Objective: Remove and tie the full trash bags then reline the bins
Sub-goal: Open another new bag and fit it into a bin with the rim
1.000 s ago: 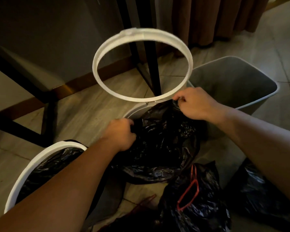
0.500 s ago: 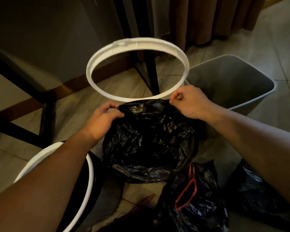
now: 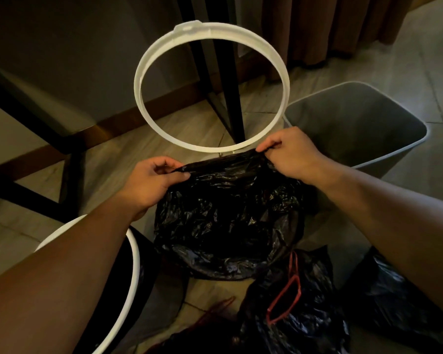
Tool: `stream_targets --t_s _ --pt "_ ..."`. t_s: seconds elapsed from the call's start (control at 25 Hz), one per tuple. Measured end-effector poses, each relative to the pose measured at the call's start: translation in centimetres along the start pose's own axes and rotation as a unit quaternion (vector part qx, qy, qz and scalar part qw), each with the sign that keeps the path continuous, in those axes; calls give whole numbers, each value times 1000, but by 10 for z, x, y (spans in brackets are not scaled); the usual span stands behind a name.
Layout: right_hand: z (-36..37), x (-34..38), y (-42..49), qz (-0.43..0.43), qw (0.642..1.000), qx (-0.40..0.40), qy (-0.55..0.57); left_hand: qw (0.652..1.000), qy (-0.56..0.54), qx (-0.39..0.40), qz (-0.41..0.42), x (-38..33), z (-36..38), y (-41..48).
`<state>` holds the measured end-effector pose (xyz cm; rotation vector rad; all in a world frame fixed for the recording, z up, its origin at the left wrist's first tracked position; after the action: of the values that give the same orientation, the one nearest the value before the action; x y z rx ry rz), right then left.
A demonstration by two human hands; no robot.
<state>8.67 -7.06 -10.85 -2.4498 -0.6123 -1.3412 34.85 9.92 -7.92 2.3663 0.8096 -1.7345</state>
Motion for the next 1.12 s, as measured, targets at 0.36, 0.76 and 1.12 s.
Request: stream_targets --t_s 0.36,0.76,1.12 --pt "11 -7 17 75 985 3 157 991 114 5 66 -2 3 12" --pt "21 -15 42 188 952 29 240 994 86 -33 -63 14 18 42" --pt "31 -10 37 254 937 58 231 957 -38 18 -287 19 23 43"
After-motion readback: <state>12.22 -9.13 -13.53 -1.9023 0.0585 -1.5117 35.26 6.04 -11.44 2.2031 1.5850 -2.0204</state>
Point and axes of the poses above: each hand's wrist, its own y-axis towards the middle knuckle, its own z-axis out of the palm, x = y × z, the point moved 2 cm from there along y, towards the middle knuckle, and after that the axes turned 1 degree about z, right-handed, at the moved point
